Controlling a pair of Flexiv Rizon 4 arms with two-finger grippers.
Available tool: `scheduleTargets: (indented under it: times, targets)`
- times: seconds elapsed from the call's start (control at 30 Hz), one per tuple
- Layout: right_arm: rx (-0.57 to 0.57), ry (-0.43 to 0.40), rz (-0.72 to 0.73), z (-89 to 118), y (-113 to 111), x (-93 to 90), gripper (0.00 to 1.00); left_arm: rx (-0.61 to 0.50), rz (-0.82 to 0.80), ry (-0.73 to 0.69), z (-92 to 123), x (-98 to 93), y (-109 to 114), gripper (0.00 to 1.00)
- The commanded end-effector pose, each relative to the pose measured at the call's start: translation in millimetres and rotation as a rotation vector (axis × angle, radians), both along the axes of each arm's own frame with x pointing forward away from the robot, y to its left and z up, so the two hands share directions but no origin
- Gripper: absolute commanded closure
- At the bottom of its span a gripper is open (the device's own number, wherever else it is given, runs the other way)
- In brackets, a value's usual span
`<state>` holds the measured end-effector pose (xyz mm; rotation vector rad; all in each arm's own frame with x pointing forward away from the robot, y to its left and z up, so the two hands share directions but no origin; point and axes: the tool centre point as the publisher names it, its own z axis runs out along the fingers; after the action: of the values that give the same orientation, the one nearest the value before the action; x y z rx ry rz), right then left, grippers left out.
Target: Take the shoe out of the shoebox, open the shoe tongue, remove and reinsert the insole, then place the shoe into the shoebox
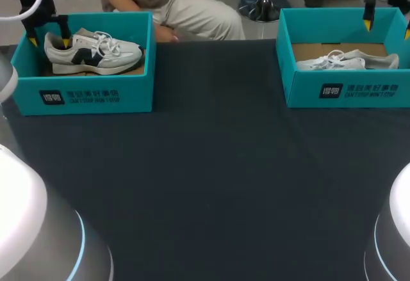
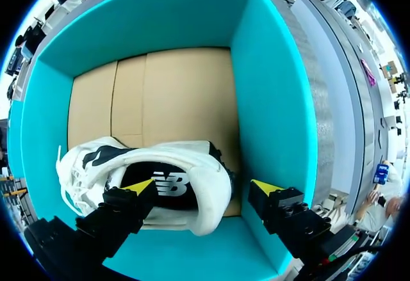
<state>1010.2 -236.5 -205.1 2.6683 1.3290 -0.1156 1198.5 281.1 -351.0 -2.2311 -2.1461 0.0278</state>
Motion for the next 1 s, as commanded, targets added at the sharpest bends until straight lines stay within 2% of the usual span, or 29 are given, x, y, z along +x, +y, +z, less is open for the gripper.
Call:
scheduleTargets:
  times: [0.03, 0.1, 0.17, 0.23, 0.33, 0.57, 0.7, 0.83, 1.0]
  targets:
    - [0.001, -0.002, 0.0, 0.0, -0.3, -0.5, 0.0, -0.009, -0.003, 0.041, 3.1, 12.4, 3.7, 0.04]
    - [0.001, -0.002, 0.0, 0.0, -0.3, -0.5, 0.0, -0.012, -0.004, 0.038, 5.0, 12.2, 3.1, 0.09]
    - [0.001, -0.002, 0.0, 0.0, -0.3, -0.5, 0.0, -0.014, -0.008, 0.035, 6.5, 10.4, 1.8, 0.27]
    - [0.001, -0.002, 0.0, 0.0, -0.3, -0.5, 0.0, -0.011, -0.013, 0.029, 7.7, 6.9, 0.4, 0.29]
    - [0.001, -0.002, 0.0, 0.0, -0.3, -0.5, 0.0, -0.004, -0.021, 0.019, 8.3, 4.1, -0.8, 0.51]
    - [0.001, -0.002, 0.0, 0.0, -0.3, -0.5, 0.0, 0.005, -0.027, 0.007, 10.0, 4.4, -3.4, 0.65]
    - [0.001, -0.002, 0.0, 0.0, -0.3, -0.5, 0.0, 0.014, -0.029, -0.002, 10.6, 5.1, -2.7, 0.79]
    - [0.001, -0.002, 0.0, 0.0, -0.3, -0.5, 0.0, 0.018, -0.027, -0.006, 11.8, 4.3, 0.1, 1.0]
    - [0.001, -0.002, 0.0, 0.0, -0.3, -0.5, 0.0, 0.023, -0.027, -0.012, 12.1, -0.5, 3.8, 1.0]
